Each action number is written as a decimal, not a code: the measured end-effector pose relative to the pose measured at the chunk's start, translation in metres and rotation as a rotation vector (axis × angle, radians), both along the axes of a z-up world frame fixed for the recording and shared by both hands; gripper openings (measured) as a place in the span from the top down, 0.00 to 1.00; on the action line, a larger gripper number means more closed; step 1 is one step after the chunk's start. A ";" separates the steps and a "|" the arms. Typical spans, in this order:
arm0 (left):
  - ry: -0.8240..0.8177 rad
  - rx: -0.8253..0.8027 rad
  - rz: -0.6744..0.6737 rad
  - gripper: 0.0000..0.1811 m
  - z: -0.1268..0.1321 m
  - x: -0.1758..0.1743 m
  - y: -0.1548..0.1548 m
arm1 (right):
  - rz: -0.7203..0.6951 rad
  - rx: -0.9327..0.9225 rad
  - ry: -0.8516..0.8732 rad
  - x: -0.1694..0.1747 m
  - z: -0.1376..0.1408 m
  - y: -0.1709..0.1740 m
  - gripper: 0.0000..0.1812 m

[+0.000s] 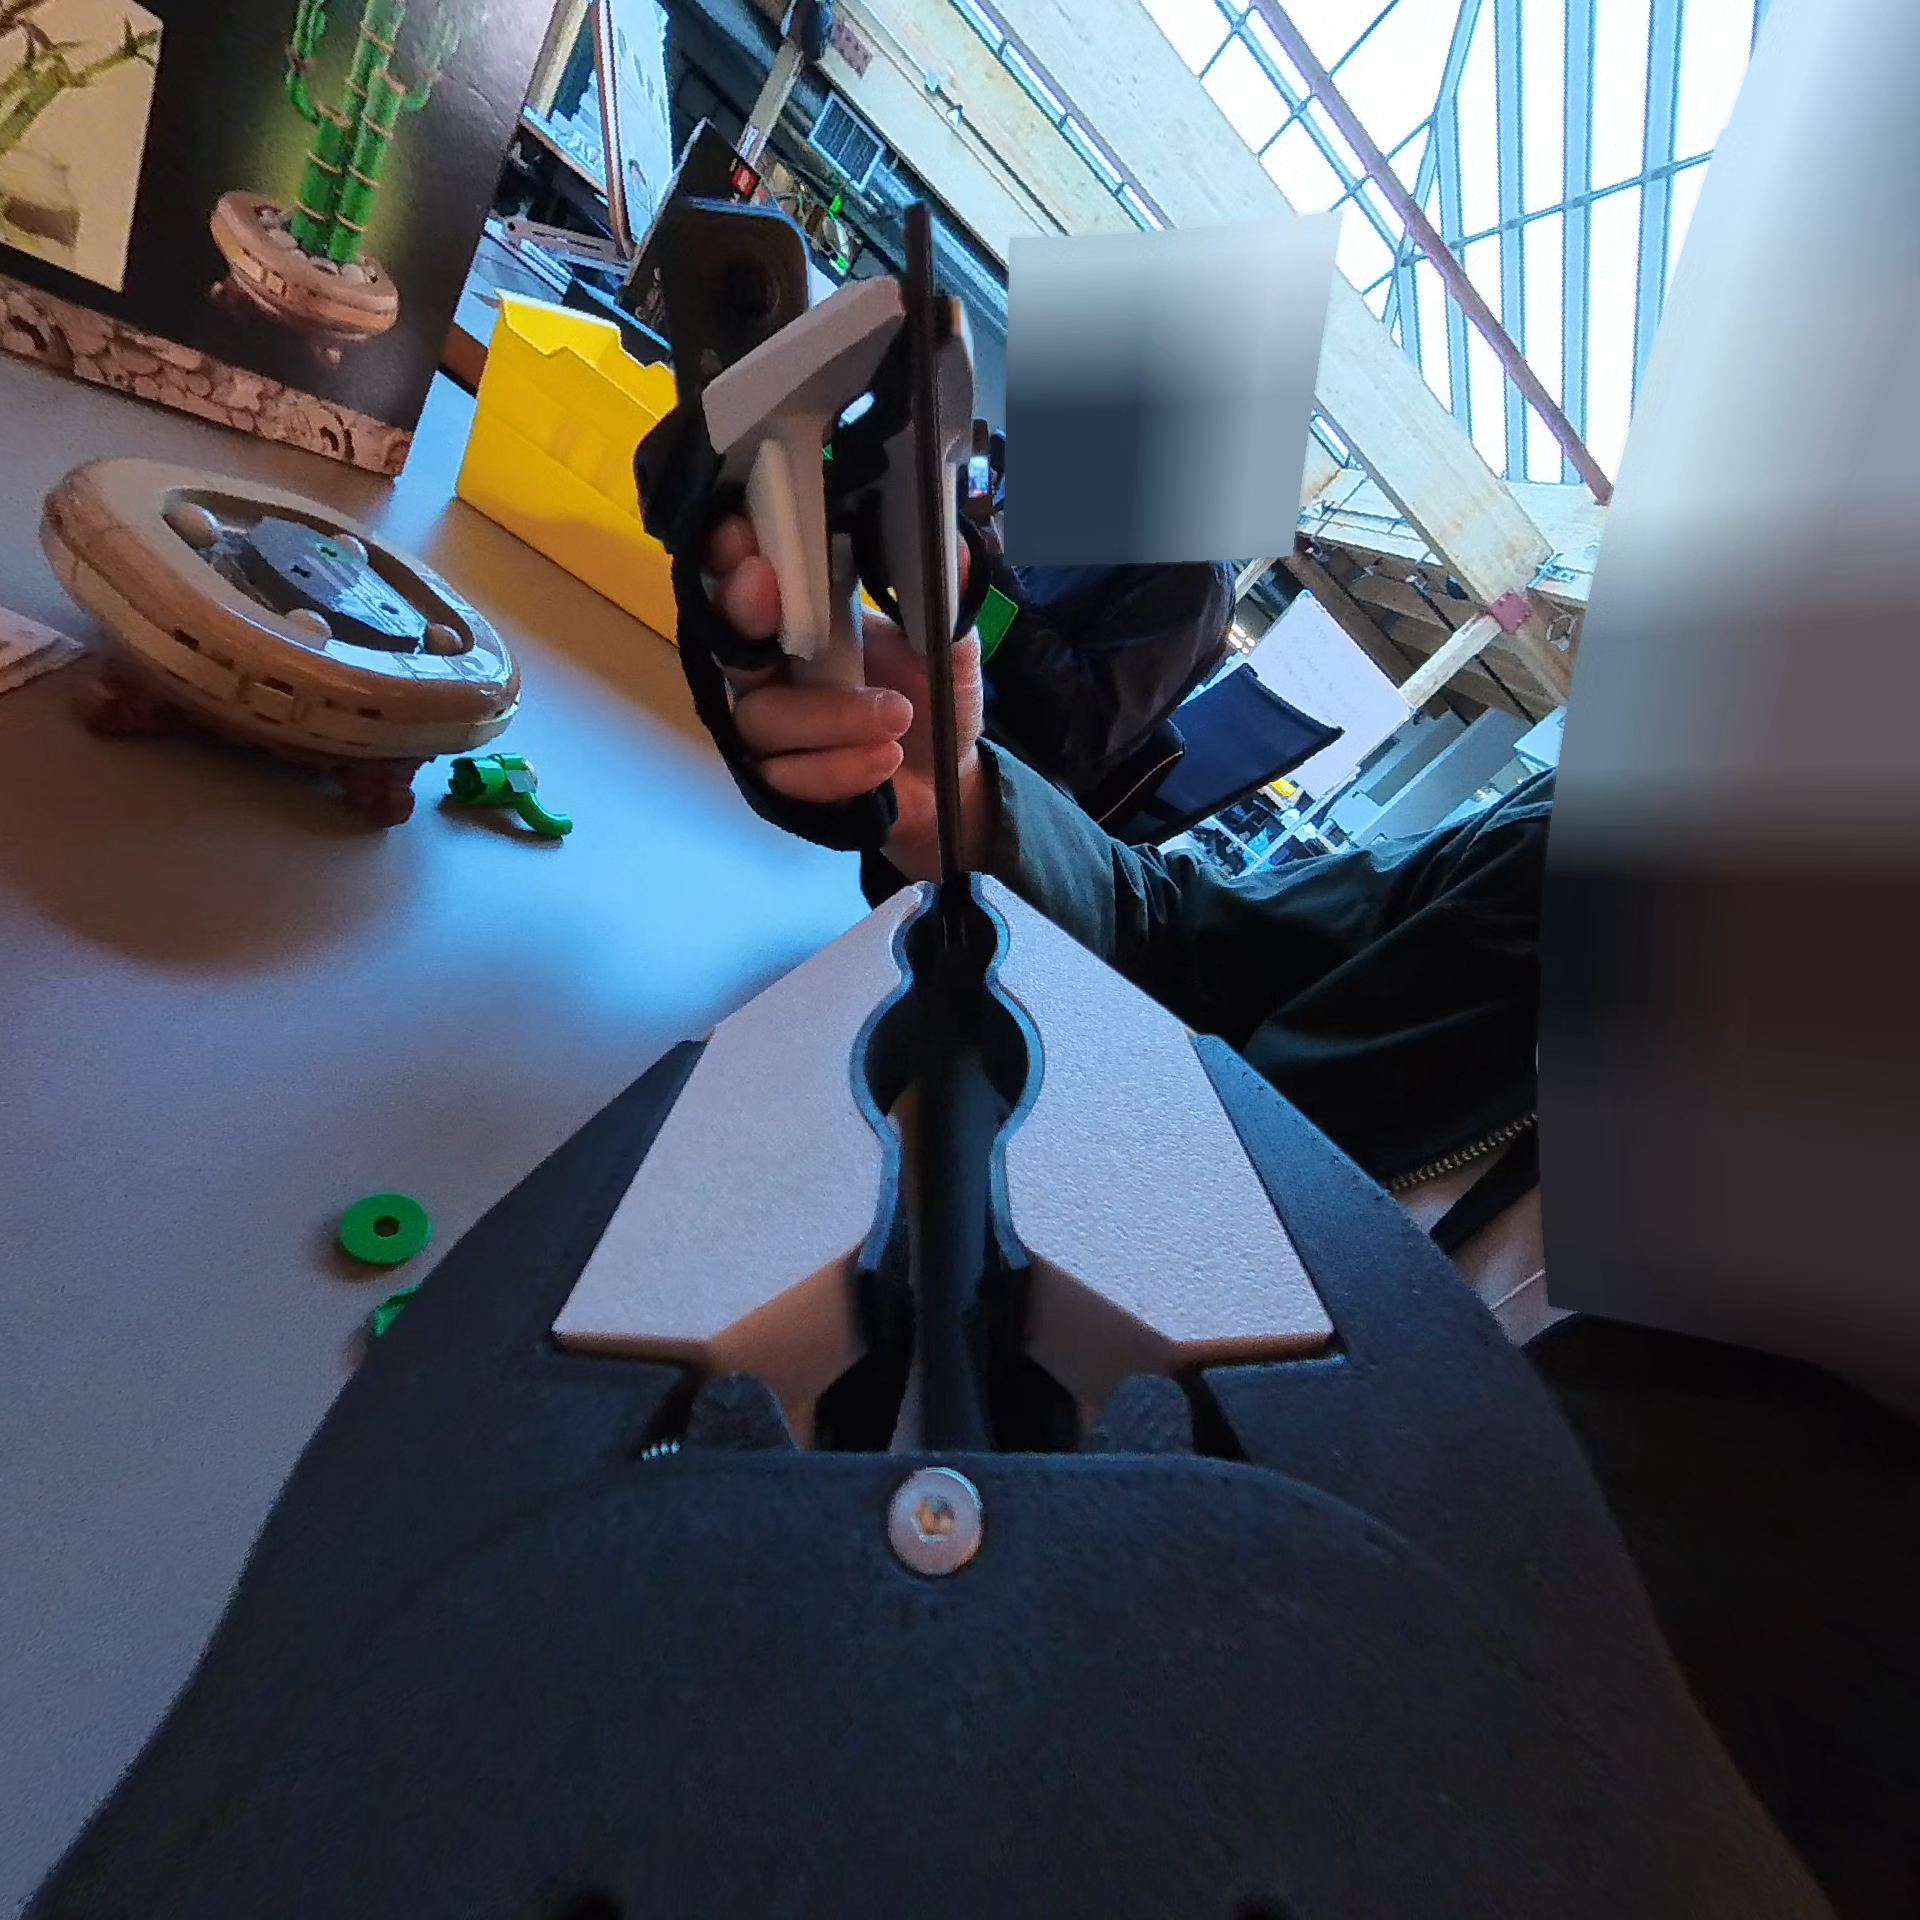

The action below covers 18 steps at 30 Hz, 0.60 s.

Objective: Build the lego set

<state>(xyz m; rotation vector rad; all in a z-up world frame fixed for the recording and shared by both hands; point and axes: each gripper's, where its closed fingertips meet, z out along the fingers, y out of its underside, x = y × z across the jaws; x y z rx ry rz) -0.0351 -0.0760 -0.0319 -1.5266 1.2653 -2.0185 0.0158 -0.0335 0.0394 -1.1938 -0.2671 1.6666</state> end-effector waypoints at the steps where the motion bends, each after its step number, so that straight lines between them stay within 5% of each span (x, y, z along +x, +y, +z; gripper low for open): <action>1: -0.010 0.016 0.011 0.99 0.002 -0.001 0.001 | -0.006 0.001 0.001 0.001 0.000 0.000 0.99; 8: -0.110 0.078 0.195 0.99 0.025 -0.020 0.038 | -0.212 -0.037 -0.063 0.019 -0.006 0.022 0.75; 13: -0.227 0.079 0.505 0.99 0.055 -0.063 0.102 | -0.220 -0.027 -0.189 0.006 -0.017 0.023 0.74; 18: -0.364 -0.018 0.606 0.99 0.078 -0.113 0.130 | -0.214 -0.018 -0.311 -0.008 -0.031 0.022 0.74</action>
